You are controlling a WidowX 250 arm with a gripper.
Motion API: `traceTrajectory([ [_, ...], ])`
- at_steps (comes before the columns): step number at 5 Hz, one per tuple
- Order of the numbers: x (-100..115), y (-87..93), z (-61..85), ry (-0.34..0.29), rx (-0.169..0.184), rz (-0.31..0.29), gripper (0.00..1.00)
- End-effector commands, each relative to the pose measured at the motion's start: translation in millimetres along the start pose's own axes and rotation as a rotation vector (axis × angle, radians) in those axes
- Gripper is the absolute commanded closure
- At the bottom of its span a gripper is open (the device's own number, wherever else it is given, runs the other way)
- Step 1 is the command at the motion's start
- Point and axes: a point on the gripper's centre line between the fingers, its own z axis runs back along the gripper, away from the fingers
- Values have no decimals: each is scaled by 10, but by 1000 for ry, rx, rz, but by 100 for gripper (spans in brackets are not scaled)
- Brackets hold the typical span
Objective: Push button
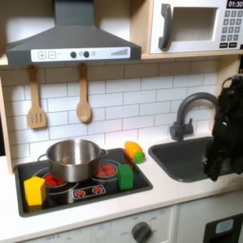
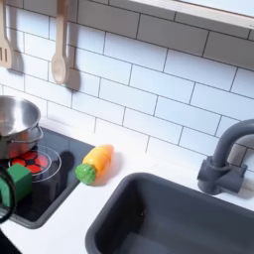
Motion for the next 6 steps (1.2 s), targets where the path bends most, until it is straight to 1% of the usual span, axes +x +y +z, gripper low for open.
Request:
traceTrajectory([
  [1,154,276,-24,-15,47,65,0],
  [2,202,408,-34,-21,56,97,0],
  [3,272,533,-24,-35,72,132,0],
  [4,361,655,-24,-41,76,162,0],
  [5,448,766,-49,-46,94,181,0],
  [6,558,864,-73,-59,85,197,0],
])
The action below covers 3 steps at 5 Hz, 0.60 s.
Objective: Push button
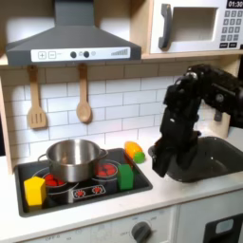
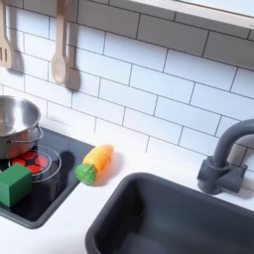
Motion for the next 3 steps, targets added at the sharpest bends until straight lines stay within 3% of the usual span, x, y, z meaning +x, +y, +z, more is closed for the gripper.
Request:
traceTrajectory([
  [1,262,94,-56,-34,8,17,0],
  [3,498,-61,-86,-66,-26,7,0],
])
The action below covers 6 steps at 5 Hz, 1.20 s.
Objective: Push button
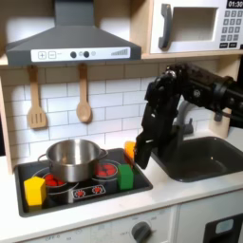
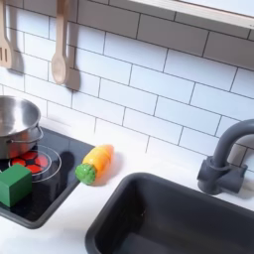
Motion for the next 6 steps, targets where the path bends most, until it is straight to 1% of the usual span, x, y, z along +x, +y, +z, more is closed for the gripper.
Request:
traceTrajectory([
  [1,219,-192,-50,-43,-24,-31,47],
  [2,345,-195,-13,-98,-31,-2,100],
  [3,468,-230,61,-144,-58,-10,100],
  [4,567,-275,113,-190,-63,-14,100],
  [5,664,-256,173,-248,-55,-4,100],
  [6,800,-255,250,-307,-60,-4,100],
])
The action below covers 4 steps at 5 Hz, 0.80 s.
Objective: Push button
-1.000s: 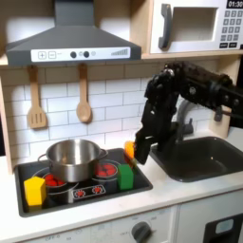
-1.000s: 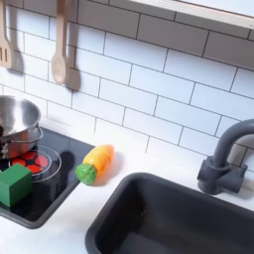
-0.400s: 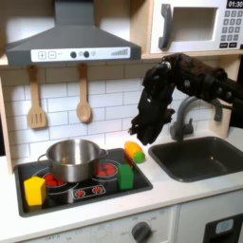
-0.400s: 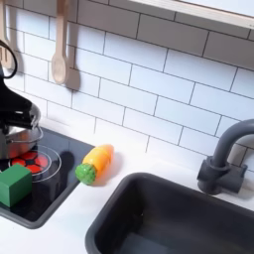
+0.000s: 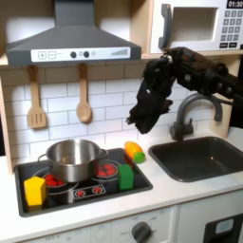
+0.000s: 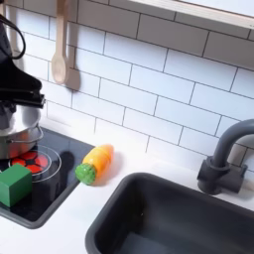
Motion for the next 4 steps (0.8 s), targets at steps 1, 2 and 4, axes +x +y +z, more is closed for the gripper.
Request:
traceTrajectory([
  [1,341,14,104,-147,5,-4,100],
  [2,500,46,183,-202,12,-5,100],
  [4,788,175,216,-301,44,21,100],
])
